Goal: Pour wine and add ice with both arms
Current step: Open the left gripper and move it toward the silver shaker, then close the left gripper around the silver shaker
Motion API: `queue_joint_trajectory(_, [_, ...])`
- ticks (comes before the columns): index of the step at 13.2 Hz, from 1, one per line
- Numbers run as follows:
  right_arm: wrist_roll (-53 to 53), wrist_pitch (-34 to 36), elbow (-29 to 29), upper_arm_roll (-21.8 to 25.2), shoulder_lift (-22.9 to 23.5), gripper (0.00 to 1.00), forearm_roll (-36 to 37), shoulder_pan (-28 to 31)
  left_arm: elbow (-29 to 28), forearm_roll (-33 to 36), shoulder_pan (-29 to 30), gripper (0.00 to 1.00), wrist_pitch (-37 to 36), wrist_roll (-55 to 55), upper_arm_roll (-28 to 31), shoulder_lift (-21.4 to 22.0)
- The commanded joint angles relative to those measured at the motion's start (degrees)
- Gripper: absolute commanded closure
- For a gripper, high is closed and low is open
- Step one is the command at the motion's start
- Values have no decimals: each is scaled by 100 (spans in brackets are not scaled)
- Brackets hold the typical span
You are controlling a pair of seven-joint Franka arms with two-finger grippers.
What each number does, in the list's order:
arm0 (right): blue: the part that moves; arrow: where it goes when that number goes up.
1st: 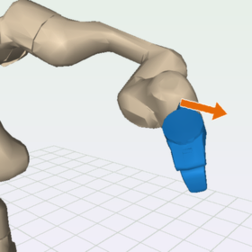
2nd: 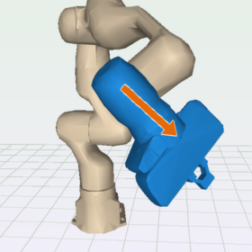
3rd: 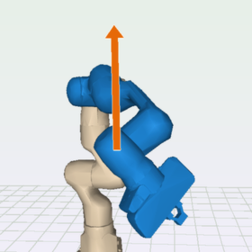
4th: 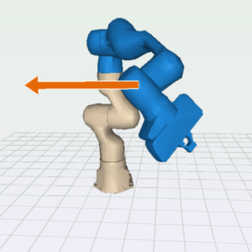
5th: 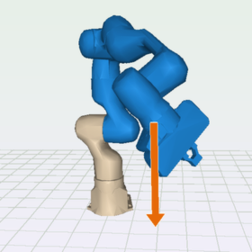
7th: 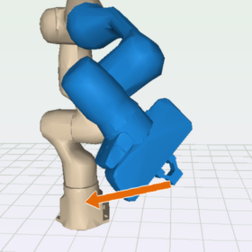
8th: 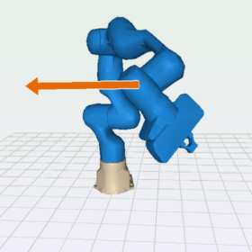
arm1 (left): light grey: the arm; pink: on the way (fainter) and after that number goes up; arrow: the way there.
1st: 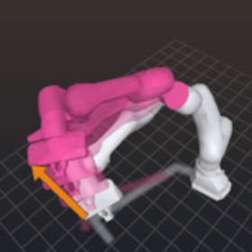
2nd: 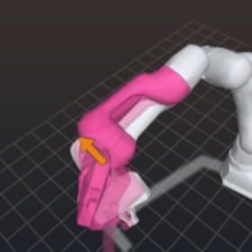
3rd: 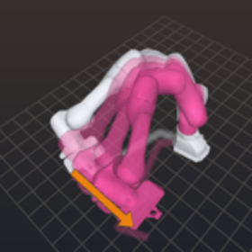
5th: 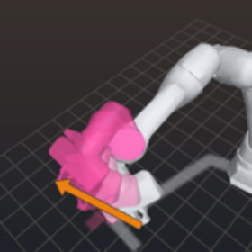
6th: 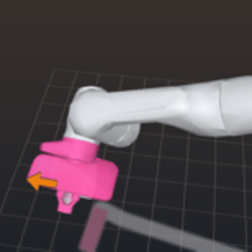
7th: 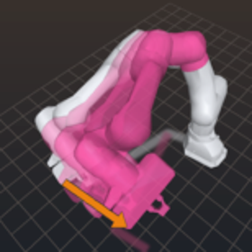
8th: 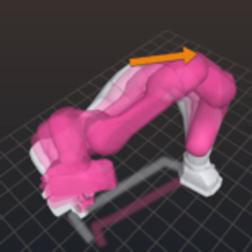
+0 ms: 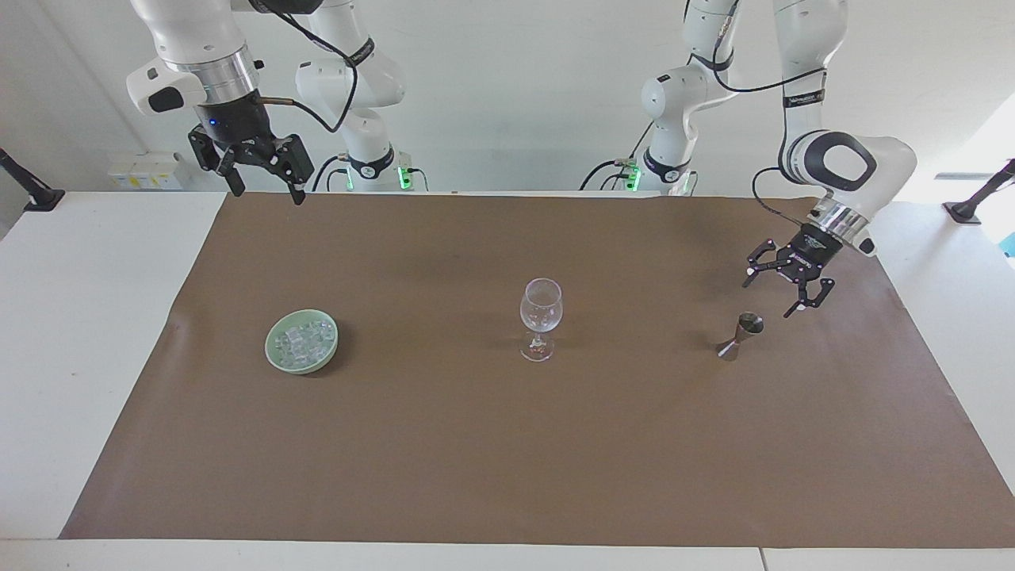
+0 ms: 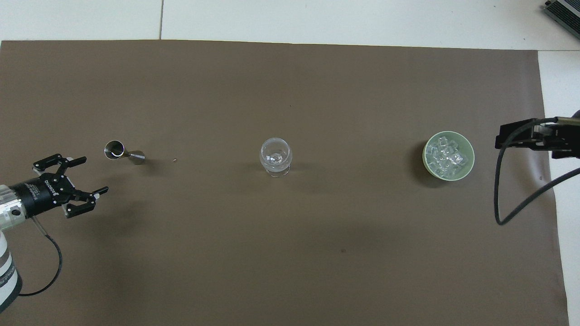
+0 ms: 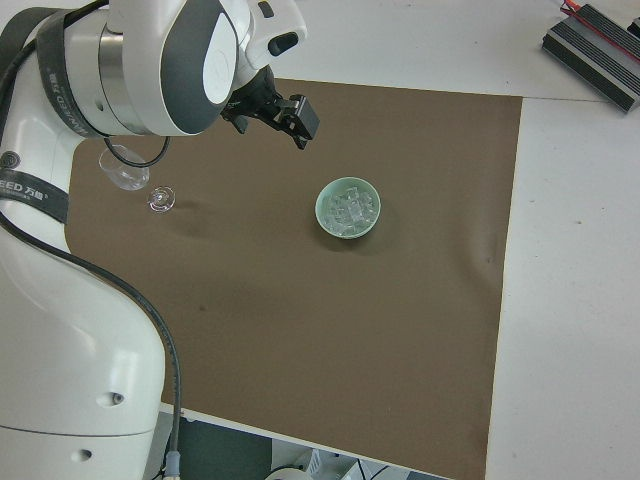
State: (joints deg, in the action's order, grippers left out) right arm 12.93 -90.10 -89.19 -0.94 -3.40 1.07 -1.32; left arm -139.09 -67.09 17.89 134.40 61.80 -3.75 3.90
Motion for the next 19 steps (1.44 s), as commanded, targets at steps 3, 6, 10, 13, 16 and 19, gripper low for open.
queue_joint_trajectory(3, [-124,72,-2,-12,-29,0,-81,26,-355,-1129,-426,0,489,-543,23,111])
queue_joint_trajectory(6, [-124,72,-2,-12,-29,0,-81,26,-453,-1798,-514,0,622,-1134,23,-47])
queue_joint_trajectory(10, [-124,72,7,-12,-29,0,-81,26,-426,-3027,-654,0,692,-2030,23,-355])
queue_joint_trajectory(13, [-124,72,-2,-12,-29,0,-81,26,-356,-3467,-768,0,701,-2110,23,-434])
queue_joint_trajectory(16, [-124,72,7,-12,-29,0,-81,26,-339,-3794,-831,0,701,-2435,23,-566])
queue_joint_trajectory(19, [-124,72,7,-12,-29,0,-81,26,-198,-3952,-840,0,710,-2594,23,-768])
